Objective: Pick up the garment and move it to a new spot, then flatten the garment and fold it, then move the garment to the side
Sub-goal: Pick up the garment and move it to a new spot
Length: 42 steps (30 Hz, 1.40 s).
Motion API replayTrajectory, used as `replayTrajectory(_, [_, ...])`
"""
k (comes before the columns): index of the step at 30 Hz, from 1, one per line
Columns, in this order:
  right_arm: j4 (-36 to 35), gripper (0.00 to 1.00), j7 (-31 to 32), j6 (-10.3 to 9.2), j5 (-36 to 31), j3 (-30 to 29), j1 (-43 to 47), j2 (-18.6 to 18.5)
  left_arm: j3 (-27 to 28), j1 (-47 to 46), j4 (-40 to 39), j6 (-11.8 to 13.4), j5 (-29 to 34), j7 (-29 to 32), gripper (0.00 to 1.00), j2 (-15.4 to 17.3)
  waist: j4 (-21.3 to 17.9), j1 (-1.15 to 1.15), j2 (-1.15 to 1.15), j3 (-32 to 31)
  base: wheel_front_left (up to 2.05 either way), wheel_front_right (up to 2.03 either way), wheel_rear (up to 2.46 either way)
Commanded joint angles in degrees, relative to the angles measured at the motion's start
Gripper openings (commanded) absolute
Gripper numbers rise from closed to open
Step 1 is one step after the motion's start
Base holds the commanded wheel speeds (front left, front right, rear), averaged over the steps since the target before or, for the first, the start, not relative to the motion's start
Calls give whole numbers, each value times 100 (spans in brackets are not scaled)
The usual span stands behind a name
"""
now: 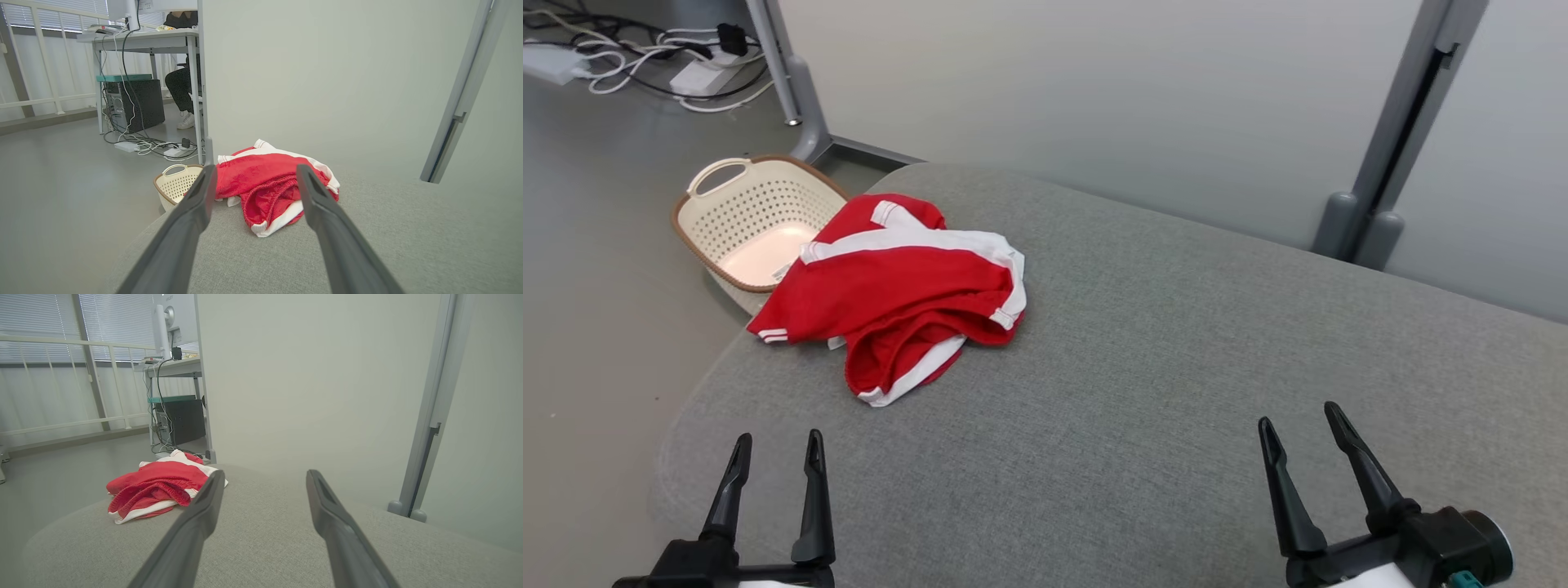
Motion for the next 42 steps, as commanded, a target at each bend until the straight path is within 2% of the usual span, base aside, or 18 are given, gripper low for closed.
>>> replayTrajectory(1, [35, 100, -36, -2, -24, 11, -81, -22, 25, 35, -44, 40, -31, -1, 100, 12, 183, 0, 0, 114, 0, 0, 0])
replayTrajectory(9, [182, 100, -36, -2, -95, 264, -312, -20, 177, -96, -148, 153, -179, -1, 100, 16, 316, 0, 0, 356, 0, 0, 0])
replayTrajectory(12, [183, 100, -36, -2, -221, 212, -374, -21, 297, -460, -215, -44, -26, -1, 100, 15, 315, 0, 0, 532, 0, 0, 0])
replayTrajectory(16, [179, 100, -36, -2, -453, 25, -378, -21, 440, -1300, -88, -562, 44, -1, 100, 36, 308, 0, 0, 835, 0, 0, 0])
replayTrajectory(20, [126, 100, -36, -2, -706, -114, -450, -19, 458, -2459, 491, -754, -60, -2, 100, 327, 177, 0, 0, 1194, 0, 0, 0])
replayTrajectory(21, [118, 100, -36, -2, -835, -134, -572, -30, 302, -2979, 1076, -782, -219, 1, 100, 505, 16, 0, 0, 1452, 0, 0, 0])
replayTrajectory(24, [111, 100, -36, -6, -946, -212, -695, -180, -386, -3862, 2029, -788, -814, 39, 100, 908, -169, 0, 0, 1775, 0, 0, 0])
replayTrajectory(28, [95, 100, -36, -5, -1037, -320, -863, -319, -1394, -4878, 2999, -775, -1949, 663, 100, 1385, -409, 0, 0, 2138, 0, 0, 0])
replayTrajectory(29, [95, 100, -36, -5, -1037, -320, -863, -319, -1394, -4878, 2999, -775, -1949, 663, 100, 1385, -409, 0, 0, 2138, 0, 0, 0])
replayTrajectory(36, [-49, 100, -36, -6, -1092, -438, -1120, -442, -2924, -5913, 3673, -775, -3667, 1817, 100, 2062, -743, 0, 0, 2683, 0, 0, 0])
replayTrajectory(42, [-167, 100, -36, -6, -1130, -492, -1257, -403, -3700, -6383, 4222, -775, -4310, 2286, 100, 2318, -910, 0, 0, 2977, 0, 0, 0])
